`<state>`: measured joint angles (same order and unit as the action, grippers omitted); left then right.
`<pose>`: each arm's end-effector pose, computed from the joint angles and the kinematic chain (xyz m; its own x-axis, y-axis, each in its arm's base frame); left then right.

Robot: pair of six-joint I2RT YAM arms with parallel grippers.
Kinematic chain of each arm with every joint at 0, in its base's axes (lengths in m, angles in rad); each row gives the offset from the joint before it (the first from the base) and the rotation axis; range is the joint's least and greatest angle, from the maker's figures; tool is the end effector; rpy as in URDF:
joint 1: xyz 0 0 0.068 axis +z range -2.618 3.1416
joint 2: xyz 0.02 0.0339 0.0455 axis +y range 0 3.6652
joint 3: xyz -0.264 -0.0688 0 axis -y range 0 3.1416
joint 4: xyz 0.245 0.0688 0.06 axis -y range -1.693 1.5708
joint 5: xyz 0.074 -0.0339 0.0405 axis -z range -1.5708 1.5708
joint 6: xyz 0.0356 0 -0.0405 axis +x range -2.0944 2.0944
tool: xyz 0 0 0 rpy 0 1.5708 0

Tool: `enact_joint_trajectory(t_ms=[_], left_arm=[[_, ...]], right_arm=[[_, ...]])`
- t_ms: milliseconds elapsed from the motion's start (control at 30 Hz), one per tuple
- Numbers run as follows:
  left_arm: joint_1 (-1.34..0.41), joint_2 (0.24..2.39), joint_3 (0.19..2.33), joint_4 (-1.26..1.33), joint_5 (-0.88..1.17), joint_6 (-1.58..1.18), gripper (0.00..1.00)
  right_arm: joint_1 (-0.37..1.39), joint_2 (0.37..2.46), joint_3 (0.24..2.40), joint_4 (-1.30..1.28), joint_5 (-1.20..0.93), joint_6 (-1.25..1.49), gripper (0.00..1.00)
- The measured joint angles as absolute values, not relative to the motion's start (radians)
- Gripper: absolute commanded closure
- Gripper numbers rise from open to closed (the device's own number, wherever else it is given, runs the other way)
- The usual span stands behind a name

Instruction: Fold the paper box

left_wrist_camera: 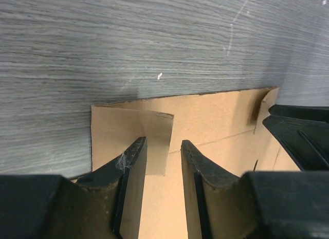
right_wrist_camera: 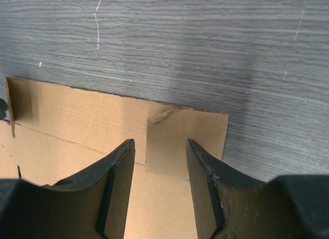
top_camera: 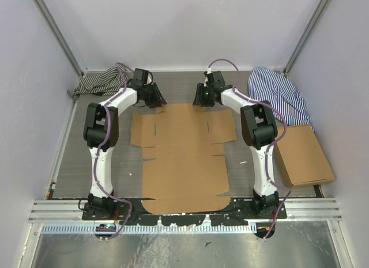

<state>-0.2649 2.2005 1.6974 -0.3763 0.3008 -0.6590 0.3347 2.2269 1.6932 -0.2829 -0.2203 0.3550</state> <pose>0.4681 -0.1379 0.1781 -0.8526 -0.3747 -0.3643 -0.1134 0.8132 -0.5709 0.4668 0.1706 0.1705 -0.8060 0.0788 -0.5866 -0.1938 0.9013 0.3873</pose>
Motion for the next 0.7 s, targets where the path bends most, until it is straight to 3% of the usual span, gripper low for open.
enact_joint_trajectory(t_ms=[500,600,700], left_arm=[[-0.266,2.312,1.829,-0.524,0.267,-0.682,0.65],[-0.269,2.317,1.85,-0.56,0.249,-0.68,0.64],[-0.272,2.318,1.865,-0.596,0.234,-0.672,0.52]], right_arm=[[0.337,2.297,1.794,-0.377,-0.187,0.375,0.66],[0.339,2.304,1.81,-0.397,-0.177,0.381,0.65],[0.341,2.305,1.816,-0.413,-0.165,0.383,0.57]])
